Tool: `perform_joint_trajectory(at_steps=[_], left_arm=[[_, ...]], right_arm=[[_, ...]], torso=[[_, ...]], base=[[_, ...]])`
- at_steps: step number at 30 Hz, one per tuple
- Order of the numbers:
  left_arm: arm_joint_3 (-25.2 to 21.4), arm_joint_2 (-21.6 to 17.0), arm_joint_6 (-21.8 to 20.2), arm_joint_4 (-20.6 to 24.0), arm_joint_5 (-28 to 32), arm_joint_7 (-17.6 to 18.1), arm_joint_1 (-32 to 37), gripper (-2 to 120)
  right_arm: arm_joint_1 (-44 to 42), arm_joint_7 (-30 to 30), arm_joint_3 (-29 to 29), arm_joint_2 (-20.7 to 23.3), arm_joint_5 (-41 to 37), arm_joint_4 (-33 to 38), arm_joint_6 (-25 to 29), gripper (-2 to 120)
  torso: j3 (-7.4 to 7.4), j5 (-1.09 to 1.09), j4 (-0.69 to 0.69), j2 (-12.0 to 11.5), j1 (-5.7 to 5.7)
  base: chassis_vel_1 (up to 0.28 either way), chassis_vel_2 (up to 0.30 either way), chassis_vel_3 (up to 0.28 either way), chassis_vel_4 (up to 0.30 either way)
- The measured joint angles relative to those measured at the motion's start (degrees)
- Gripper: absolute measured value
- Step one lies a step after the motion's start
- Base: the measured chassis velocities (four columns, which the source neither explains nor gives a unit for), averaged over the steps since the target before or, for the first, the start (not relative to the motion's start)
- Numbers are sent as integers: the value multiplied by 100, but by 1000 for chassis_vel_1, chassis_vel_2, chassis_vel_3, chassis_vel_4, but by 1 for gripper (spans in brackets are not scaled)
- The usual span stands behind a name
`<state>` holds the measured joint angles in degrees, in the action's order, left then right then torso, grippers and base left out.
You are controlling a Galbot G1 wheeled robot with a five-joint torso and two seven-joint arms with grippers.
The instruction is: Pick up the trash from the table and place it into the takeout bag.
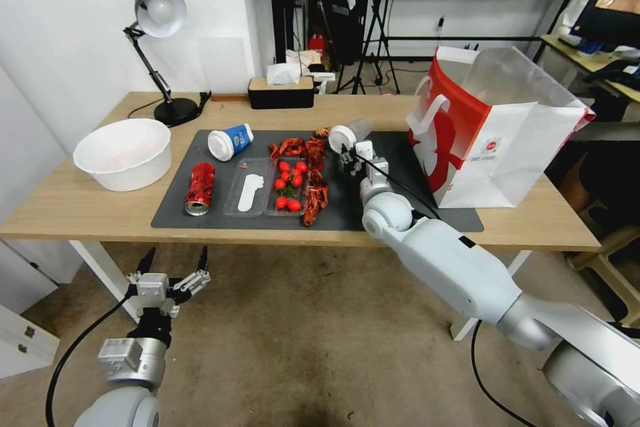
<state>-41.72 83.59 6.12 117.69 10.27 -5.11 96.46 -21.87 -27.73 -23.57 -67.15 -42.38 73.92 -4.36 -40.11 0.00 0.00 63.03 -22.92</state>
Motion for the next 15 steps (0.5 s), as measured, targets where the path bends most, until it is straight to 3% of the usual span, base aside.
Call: perform_joint_trajectory(at_steps=[6,8,11,15], left_arm=[[0,3,5,-19,-4,-1,1,100],[0,3,14,-32,-5,-1,0,100],[-1,3,17,-43,-5,-1,-5,100],[-7,-2,31,-68,-5,-1,-13,100]], right_arm=[[67,92,-18,-46,0,-134,21,35],[99,132,-43,-83,0,-195,37,23],[110,170,-57,-118,0,-229,44,17],[111,210,-77,-134,0,-237,49,12]], torso=[[0,0,0,0,0],[0,0,0,0,0],[0,0,1,0,0],[0,0,0,0,0]], base=[[0,0,0,0],[0,0,0,0],[0,0,0,0],[0,0,0,0]])
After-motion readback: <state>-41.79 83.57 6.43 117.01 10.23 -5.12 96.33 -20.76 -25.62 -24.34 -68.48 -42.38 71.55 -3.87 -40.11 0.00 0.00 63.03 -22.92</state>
